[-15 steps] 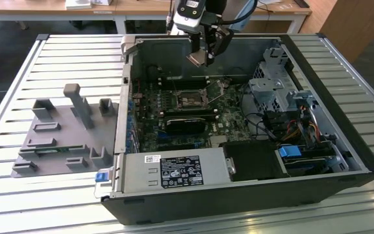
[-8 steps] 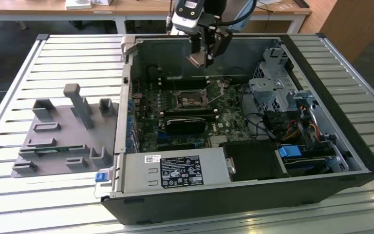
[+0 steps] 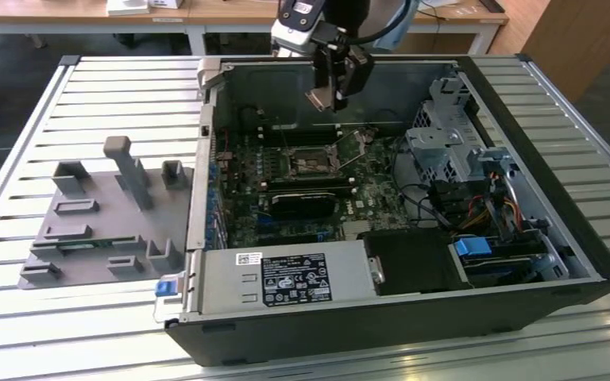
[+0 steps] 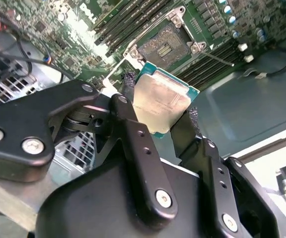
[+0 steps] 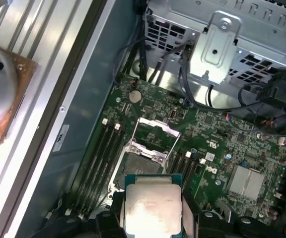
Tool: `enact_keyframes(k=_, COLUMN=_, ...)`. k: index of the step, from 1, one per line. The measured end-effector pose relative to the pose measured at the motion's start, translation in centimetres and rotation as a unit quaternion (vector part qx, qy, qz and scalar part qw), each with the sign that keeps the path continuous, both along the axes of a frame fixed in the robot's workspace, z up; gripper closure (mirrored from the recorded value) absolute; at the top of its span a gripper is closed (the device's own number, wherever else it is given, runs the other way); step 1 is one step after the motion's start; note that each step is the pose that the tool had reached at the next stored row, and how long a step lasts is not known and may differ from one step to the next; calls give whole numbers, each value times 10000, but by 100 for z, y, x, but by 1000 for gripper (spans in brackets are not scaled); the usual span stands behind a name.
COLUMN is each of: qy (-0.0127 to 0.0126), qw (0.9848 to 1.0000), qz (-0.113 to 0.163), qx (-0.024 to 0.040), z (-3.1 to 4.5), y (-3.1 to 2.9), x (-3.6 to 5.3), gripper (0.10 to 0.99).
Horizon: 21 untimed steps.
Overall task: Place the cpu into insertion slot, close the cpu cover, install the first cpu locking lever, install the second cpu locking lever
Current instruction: 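Place the cpu into insertion slot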
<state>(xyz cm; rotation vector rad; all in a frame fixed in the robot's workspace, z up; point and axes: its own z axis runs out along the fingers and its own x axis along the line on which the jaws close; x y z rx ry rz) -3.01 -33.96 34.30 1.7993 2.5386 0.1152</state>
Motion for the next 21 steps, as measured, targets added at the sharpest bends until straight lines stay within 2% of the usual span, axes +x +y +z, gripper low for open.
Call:
enact_keyframes(k=3, qy=1, qw=9997, qz=-263, qx=-4, z=-13, y=0, x=0, gripper=545)
enact_keyframes(k=6, qy=1, qw=9985, qz=-539, qx=-4, z=-35, y=0, x=0, gripper=545)
enact_keyframes(k=9, qy=1, qw=9967, qz=-808, qx=-4, z=-60, y=0, x=0, gripper=545)
enact_keyframes(k=12, qy=2, qw=9942, qz=-1073, qx=-6, z=-98, y=2, x=0, gripper=545)
enact_keyframes(k=15, qy=5, qw=9925, qz=-1222, qx=-16, z=-150, y=9, x=-1, gripper=545)
enact_keyframes(k=21, qy=4, qw=9924, qz=-1234, qx=-31, z=-258, y=14, x=-2, gripper=545)
